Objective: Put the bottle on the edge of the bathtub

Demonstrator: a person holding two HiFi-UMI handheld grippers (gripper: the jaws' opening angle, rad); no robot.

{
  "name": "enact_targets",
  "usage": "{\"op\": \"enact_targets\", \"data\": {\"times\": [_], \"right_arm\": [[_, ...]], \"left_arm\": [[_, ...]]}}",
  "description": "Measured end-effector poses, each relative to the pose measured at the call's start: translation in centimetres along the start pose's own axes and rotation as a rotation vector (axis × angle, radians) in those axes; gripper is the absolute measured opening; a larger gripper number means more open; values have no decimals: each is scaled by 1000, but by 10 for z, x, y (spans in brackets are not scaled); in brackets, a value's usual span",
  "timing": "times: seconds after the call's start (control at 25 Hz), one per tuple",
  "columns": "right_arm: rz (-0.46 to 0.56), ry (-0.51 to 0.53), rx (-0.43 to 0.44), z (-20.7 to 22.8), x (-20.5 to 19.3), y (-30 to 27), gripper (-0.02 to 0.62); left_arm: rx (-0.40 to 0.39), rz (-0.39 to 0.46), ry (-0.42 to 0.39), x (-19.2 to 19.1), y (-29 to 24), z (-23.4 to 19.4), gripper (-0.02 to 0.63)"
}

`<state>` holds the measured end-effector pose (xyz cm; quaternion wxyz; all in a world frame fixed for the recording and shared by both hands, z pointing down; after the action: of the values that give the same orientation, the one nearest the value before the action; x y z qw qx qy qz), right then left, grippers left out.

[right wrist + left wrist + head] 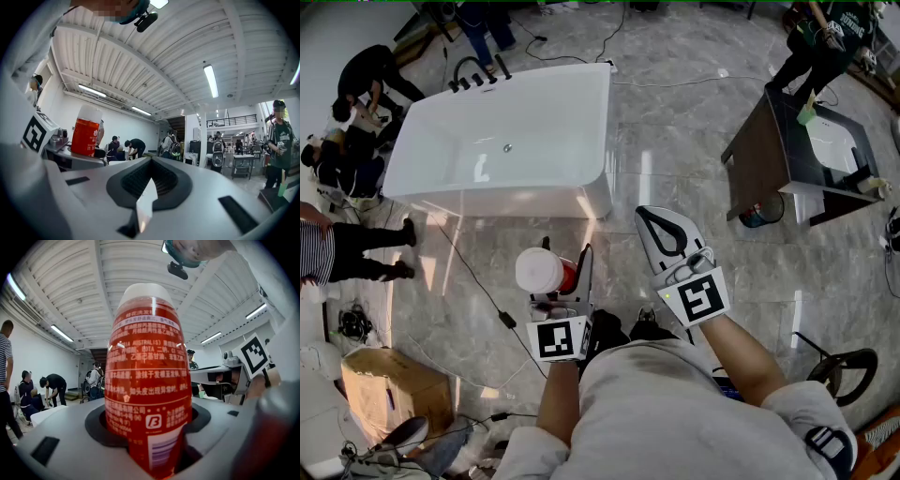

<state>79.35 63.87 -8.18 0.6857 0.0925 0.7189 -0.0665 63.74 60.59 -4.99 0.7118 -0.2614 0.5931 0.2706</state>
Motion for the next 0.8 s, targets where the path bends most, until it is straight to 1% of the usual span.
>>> {"op": "enact_targets", "data": {"times": [0.2, 0.32, 0.44, 0.52, 0.64, 0.8], "right_arm": [[-14, -5, -1, 0, -7, -6, 5], [-22, -4, 15, -3, -10, -12, 6], [-47, -41, 66, -16, -11, -22, 6], [-43, -60, 111, -28, -10, -30, 6], [10, -20, 147, -44, -5, -47, 5], [-4, -26, 194, -64, -8, -68, 5]], "left_arm": [[16, 1, -2, 2, 2, -9, 296], [35, 10, -3, 7, 5, -15, 298], [61, 8, -7, 8, 11, -26, 298], [79, 3, -4, 7, 16, -34, 298], [113, -7, -4, 2, 24, -49, 298], [167, -23, -4, -5, 37, -70, 298]]}}
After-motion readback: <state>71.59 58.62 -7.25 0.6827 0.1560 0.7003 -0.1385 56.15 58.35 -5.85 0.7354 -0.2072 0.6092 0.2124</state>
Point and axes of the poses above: the fingertips, and each gripper's own axes: y backward along the fingers, z to its right, x out of its top, the point moved 4 cm from there along y, backward along the fingers, and after that the axes turned 5 degrees about -y, right-handed, at the moved point
